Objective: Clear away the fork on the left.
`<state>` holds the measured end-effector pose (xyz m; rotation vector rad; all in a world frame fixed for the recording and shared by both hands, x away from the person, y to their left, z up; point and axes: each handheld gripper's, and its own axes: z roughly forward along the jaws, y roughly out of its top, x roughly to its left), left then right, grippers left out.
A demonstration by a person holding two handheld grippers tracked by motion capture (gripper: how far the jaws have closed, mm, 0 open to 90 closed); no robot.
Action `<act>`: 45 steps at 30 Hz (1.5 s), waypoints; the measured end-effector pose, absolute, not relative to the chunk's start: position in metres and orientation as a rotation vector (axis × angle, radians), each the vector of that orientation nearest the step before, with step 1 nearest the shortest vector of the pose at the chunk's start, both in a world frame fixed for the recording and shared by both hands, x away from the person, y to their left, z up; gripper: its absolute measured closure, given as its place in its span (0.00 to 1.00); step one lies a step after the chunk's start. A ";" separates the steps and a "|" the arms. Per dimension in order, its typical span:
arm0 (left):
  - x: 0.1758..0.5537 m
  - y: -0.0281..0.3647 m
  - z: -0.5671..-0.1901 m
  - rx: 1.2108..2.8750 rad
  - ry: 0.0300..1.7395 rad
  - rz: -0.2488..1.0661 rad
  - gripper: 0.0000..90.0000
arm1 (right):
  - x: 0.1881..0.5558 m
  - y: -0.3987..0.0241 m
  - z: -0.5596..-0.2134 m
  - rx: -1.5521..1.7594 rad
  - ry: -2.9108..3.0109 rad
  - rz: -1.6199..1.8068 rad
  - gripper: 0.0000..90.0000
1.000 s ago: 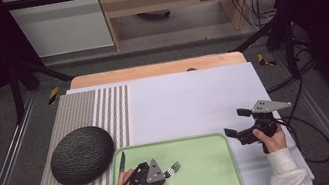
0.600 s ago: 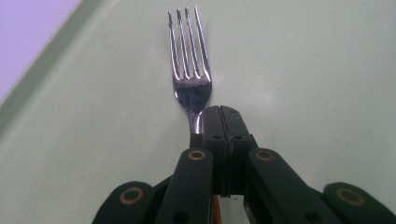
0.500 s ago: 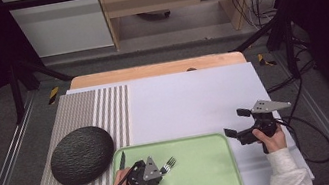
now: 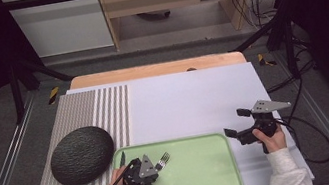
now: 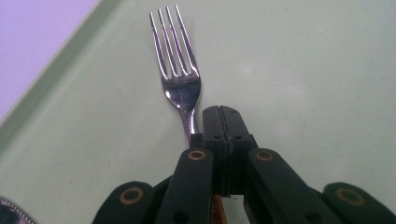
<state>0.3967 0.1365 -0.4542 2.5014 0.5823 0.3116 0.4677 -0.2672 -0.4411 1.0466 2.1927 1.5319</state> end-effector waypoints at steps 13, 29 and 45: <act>0.402 0.145 -0.456 2.500 0.618 0.328 1.00 | 0.468 -0.267 -0.441 1.047 2.193 1.531 0.01; 0.408 0.157 -0.456 2.487 0.673 0.346 1.00 | 0.468 -0.268 -0.441 1.045 2.191 1.531 0.01; 0.412 0.168 -0.458 2.473 0.715 0.353 1.00 | 0.468 -0.267 -0.441 1.047 2.192 1.532 0.01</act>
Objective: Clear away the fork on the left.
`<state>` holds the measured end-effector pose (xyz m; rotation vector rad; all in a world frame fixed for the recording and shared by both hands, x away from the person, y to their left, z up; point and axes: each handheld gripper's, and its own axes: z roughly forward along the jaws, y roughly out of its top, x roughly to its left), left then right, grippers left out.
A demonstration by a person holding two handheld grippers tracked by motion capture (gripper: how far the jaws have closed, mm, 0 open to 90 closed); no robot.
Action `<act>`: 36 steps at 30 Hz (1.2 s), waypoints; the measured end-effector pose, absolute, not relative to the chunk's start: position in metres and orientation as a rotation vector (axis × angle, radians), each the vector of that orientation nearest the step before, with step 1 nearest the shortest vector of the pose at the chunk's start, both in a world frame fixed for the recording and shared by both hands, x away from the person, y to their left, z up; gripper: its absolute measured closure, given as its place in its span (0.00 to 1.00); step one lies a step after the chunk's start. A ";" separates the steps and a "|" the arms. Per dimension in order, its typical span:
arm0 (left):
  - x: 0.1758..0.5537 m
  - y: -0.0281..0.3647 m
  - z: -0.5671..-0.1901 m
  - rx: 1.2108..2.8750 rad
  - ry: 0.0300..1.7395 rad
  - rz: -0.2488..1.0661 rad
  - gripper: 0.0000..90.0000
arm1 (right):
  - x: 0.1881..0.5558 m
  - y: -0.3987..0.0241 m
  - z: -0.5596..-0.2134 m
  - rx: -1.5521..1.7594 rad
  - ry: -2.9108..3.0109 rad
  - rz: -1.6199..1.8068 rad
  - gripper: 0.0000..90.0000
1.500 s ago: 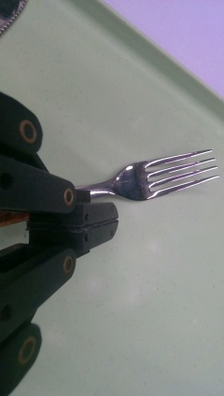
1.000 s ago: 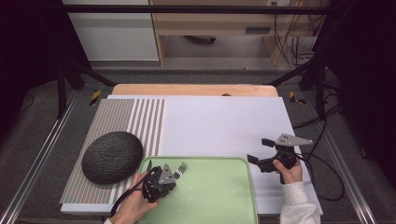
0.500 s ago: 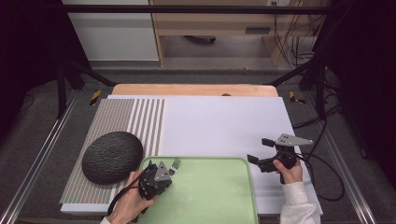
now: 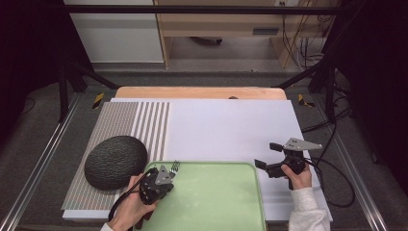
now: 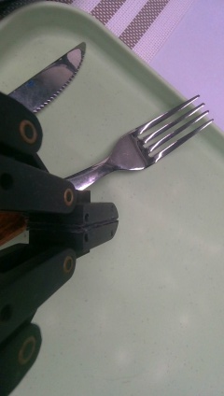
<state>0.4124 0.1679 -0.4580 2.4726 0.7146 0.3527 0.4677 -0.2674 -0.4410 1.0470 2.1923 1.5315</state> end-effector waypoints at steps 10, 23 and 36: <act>0.413 0.174 -0.457 2.465 0.725 0.357 1.00 | 0.468 -0.267 -0.441 1.047 2.192 1.531 0.01; 0.414 0.186 -0.456 2.455 0.753 0.368 1.00 | 0.468 -0.267 -0.441 1.048 2.194 1.527 0.01; 0.414 0.195 -0.456 2.445 0.772 0.371 1.00 | 0.468 -0.267 -0.441 1.047 2.194 1.526 0.01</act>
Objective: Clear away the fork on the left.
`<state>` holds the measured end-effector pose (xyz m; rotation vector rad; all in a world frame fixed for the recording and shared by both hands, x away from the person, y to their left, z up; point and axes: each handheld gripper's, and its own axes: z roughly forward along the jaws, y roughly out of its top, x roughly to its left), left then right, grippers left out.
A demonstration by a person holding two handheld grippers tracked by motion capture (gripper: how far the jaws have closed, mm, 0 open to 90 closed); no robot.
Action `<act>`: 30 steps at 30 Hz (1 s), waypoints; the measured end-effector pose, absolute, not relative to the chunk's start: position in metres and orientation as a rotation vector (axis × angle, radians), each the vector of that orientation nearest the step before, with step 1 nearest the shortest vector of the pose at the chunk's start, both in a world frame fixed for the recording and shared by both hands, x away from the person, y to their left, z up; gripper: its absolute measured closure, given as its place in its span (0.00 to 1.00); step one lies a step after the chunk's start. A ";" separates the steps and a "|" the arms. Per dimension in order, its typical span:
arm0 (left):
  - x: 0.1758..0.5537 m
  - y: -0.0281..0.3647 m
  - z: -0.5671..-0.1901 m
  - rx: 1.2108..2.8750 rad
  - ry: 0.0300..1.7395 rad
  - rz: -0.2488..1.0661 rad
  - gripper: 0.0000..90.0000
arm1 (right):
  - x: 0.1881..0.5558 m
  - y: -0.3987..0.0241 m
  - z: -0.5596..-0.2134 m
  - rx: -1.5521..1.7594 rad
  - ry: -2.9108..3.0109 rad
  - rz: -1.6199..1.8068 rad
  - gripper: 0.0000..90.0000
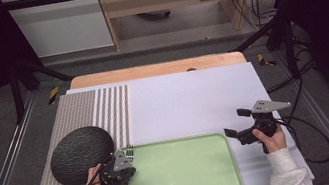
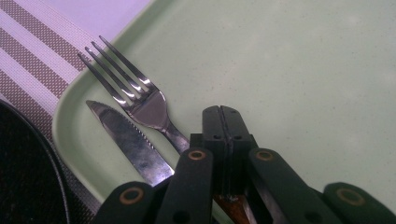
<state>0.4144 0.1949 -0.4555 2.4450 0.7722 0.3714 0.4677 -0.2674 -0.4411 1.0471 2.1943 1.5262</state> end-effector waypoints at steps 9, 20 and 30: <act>0.414 0.206 -0.442 2.359 0.688 0.412 0.75 | 0.468 -0.267 -0.441 1.047 2.195 1.526 0.01; 0.419 0.223 -0.425 2.286 0.714 0.416 0.34 | 0.468 -0.267 -0.441 1.046 2.192 1.534 0.01; 0.423 0.239 -0.412 2.285 0.724 0.465 0.13 | 0.468 -0.268 -0.441 1.045 2.187 1.539 0.01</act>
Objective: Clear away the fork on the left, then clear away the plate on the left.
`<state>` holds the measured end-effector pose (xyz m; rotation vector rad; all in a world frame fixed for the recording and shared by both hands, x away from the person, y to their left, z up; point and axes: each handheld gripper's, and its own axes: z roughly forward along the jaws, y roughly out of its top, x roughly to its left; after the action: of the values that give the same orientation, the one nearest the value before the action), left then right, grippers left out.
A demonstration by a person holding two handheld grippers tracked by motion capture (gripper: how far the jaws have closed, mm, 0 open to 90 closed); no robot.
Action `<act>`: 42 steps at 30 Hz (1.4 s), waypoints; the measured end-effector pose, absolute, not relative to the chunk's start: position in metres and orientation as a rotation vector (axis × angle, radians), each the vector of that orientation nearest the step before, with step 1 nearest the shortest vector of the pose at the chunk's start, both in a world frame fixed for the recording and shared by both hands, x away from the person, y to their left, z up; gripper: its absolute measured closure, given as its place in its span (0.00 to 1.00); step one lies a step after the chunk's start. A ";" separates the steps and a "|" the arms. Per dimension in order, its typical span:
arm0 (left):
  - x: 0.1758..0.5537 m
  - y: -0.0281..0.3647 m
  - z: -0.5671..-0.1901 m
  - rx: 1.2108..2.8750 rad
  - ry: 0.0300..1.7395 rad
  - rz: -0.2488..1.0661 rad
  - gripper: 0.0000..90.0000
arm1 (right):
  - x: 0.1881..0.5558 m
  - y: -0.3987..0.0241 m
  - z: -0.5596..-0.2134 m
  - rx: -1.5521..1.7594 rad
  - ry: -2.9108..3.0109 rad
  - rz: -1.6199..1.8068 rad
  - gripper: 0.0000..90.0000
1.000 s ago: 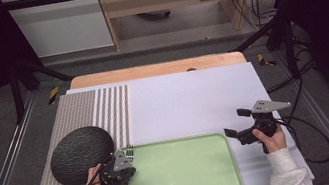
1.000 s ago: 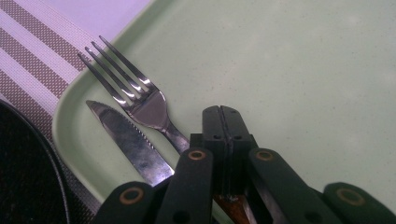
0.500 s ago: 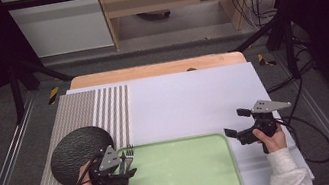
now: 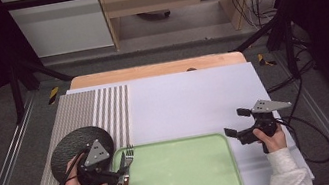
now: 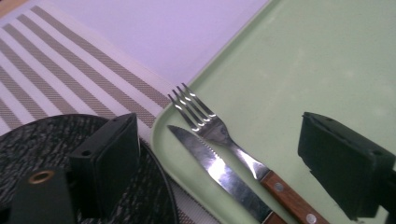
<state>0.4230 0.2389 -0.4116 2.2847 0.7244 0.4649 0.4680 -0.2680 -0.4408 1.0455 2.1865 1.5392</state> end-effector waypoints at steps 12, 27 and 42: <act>0.424 0.260 -0.406 2.335 0.648 0.509 0.03 | 0.467 -0.269 -0.440 1.048 2.179 1.551 0.01; 0.423 0.283 -0.403 2.423 0.547 0.601 0.03 | 0.467 -0.269 -0.439 1.048 2.175 1.551 0.01; 0.418 0.296 -0.406 2.498 0.454 0.686 0.03 | 0.467 -0.269 -0.440 1.051 2.177 1.549 0.01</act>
<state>0.4182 0.2965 -0.4060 2.4978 0.4545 0.6863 0.4674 -0.2689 -0.4399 1.0505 2.1771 1.5489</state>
